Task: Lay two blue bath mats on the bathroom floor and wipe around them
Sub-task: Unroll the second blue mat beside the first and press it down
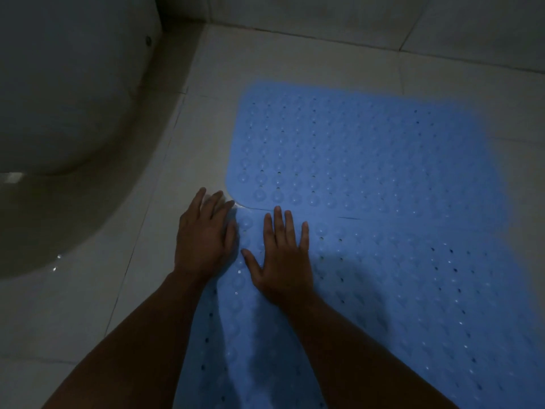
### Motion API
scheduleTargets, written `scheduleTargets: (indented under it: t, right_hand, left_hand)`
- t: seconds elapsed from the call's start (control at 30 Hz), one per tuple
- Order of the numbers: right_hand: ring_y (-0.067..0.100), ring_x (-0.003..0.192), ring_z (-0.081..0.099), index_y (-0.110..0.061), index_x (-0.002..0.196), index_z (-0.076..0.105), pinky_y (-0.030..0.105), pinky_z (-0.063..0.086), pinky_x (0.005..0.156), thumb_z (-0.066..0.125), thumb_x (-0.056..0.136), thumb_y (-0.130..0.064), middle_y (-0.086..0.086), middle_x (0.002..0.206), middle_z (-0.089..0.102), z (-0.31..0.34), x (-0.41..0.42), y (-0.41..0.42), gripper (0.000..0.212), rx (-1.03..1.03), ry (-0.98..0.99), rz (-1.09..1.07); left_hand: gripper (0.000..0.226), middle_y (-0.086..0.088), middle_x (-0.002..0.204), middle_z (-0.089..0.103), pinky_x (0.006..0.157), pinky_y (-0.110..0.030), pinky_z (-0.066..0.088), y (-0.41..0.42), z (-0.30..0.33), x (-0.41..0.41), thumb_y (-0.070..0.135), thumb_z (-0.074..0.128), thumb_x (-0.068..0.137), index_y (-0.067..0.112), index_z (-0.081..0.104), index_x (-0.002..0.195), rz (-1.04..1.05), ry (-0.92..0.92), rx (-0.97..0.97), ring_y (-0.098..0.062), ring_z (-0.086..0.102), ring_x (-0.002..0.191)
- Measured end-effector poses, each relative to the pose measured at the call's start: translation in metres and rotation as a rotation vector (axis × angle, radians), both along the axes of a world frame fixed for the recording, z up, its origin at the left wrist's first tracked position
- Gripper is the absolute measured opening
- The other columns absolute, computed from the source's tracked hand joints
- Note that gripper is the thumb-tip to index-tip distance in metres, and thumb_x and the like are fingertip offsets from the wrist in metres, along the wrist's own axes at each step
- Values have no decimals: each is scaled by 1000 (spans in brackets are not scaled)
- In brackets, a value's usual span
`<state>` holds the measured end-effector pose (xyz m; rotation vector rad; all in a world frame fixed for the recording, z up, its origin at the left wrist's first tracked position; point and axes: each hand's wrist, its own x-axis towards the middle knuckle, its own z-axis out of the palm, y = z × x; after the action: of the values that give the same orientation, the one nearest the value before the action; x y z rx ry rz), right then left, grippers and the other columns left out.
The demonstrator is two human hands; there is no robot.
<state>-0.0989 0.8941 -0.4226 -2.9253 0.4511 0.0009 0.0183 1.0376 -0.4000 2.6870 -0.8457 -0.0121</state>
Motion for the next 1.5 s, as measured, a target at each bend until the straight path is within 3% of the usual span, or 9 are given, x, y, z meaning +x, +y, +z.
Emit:
scheduleTargets:
  t: [0.3, 0.43, 0.53, 0.63, 0.73, 0.9, 1.2, 1.37, 1.5]
  right_hand:
    - [28, 158, -4, -10, 162, 12, 61, 0, 124, 25, 96, -73, 11, 171, 1, 1, 4, 0, 92, 47, 68, 12]
    - [25, 156, -20, -15, 162, -4, 59, -11, 123, 21, 97, -72, 6, 169, -20, 23, 16, -9, 90, 237, 327, 36]
    - [25, 158, 1, -15, 162, 14, 55, 4, 126, 26, 99, -70, 7, 171, 0, 56, 33, -35, 84, 386, 422, 22]
    - [27, 157, 8, -16, 162, 15, 53, 12, 126, 32, 101, -65, 8, 171, 10, 86, 26, -64, 80, 407, 367, -60]
    - [29, 157, 12, -18, 159, 29, 50, 17, 126, 37, 103, -60, 10, 169, 19, 102, 2, -88, 71, 381, 317, -124]
    - [28, 154, 22, -21, 152, 44, 46, 22, 125, 44, 100, -60, 9, 164, 33, 97, -31, -125, 64, 377, 245, -222]
    - [28, 139, 45, -19, 133, 62, 47, 39, 114, 51, 100, -49, 7, 142, 57, 86, -71, -175, 46, 283, -31, -254]
    - [24, 133, 48, -20, 126, 67, 44, 43, 110, 50, 99, -48, 6, 135, 61, 66, -71, -199, 42, 238, -131, -234]
    - [23, 127, 51, -21, 111, 72, 40, 43, 100, 47, 96, -50, 5, 125, 64, 48, -58, -211, 41, 181, -236, -172]
  left_hand:
    - [52, -11, 154, 51, 111, -54, 39, 4, -1, -5, 43, 41, 102, 13, 62, 138, 33, 6, 5, -33, 27, 153]
    - [47, -11, 150, 54, 106, -55, 42, 4, 15, -20, 42, 42, 102, 15, 64, 134, 63, -2, -18, -35, 31, 151]
    - [52, -13, 147, 57, 103, -56, 44, -2, 31, -32, 45, 37, 101, 15, 66, 131, 100, -7, -29, -38, 35, 148]
    - [54, -14, 147, 57, 105, -58, 43, -15, 46, -41, 45, 37, 99, 15, 65, 133, 114, 22, -31, -39, 35, 148]
    - [52, -14, 146, 58, 104, -58, 44, -30, 49, -57, 42, 42, 96, 14, 65, 134, 86, 49, -7, -42, 38, 146]
    - [55, -8, 158, 46, 115, -55, 33, -61, 45, -84, 44, 35, 100, 20, 55, 145, 6, 115, 71, -34, 23, 156]
    - [57, -14, 161, 41, 121, -54, 29, -139, 17, -116, 37, 42, 100, 10, 50, 150, -171, 87, -31, -36, 22, 156]
    - [74, -15, 171, 13, 128, -56, 6, -171, -26, -133, 56, 27, 104, 9, 29, 161, -216, 98, 90, -35, 1, 159]
    - [84, -17, 171, 10, 127, -58, 8, -170, -37, -138, 66, 24, 102, 8, 21, 163, -216, 10, 110, -33, 1, 160]
